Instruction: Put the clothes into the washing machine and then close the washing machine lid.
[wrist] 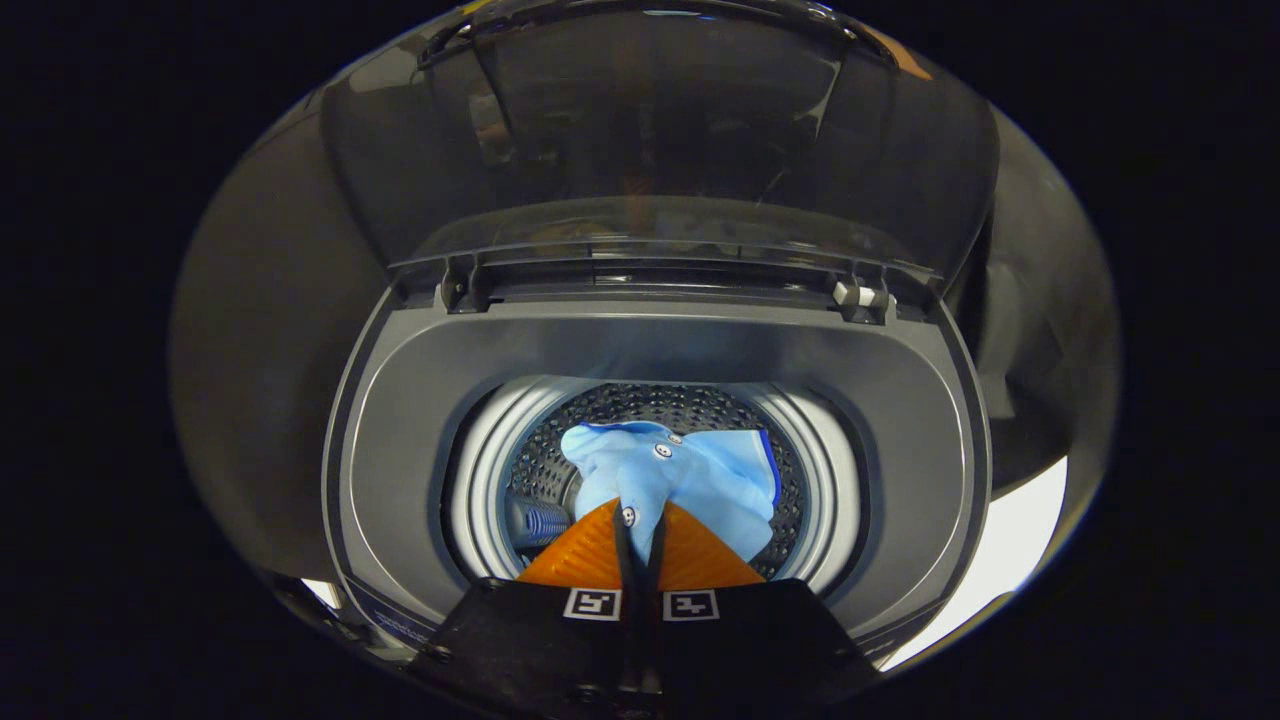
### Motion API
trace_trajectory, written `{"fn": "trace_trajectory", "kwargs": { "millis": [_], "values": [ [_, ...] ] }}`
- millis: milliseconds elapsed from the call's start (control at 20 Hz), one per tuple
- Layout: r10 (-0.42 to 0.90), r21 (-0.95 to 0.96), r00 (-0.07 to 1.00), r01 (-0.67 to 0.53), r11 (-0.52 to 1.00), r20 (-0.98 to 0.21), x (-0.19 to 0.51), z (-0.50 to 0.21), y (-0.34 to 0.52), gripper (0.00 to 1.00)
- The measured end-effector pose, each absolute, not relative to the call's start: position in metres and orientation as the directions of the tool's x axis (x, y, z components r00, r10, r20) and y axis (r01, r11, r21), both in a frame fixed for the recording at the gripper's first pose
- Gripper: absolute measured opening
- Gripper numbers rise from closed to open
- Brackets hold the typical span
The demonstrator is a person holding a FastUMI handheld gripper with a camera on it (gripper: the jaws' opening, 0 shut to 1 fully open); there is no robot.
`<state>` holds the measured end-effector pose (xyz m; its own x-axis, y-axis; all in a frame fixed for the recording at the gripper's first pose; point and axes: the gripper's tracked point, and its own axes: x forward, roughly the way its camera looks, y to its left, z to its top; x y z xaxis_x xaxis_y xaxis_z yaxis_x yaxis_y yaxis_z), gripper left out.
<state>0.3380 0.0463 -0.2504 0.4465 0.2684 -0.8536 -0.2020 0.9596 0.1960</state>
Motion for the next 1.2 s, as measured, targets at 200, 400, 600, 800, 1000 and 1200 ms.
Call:
{"fn": "trace_trajectory", "kwargs": {
  "millis": [200, 400, 600, 800, 1000, 1200],
  "values": [
    [0.257, 0.197, 0.459, -0.174, 0.965, -0.851, 0.34, -0.247, 0.044, 0.01],
    [0.24, 0.193, 0.453, -0.146, 0.97, -0.859, 0.339, -0.253, 0.038, 0.49],
    [0.223, 0.194, 0.463, -0.111, 0.975, -0.858, 0.34, -0.25, 0.034, 0.96],
    [0.234, 0.199, 0.478, -0.124, 0.972, -0.847, 0.34, -0.243, 0.032, 0.96],
    [0.247, 0.206, 0.495, -0.137, 0.969, -0.833, 0.334, -0.228, 0.028, 0.96],
    [0.274, 0.213, 0.536, -0.174, 0.961, -0.799, 0.322, -0.208, 0.025, 0.96]
  ]
}}
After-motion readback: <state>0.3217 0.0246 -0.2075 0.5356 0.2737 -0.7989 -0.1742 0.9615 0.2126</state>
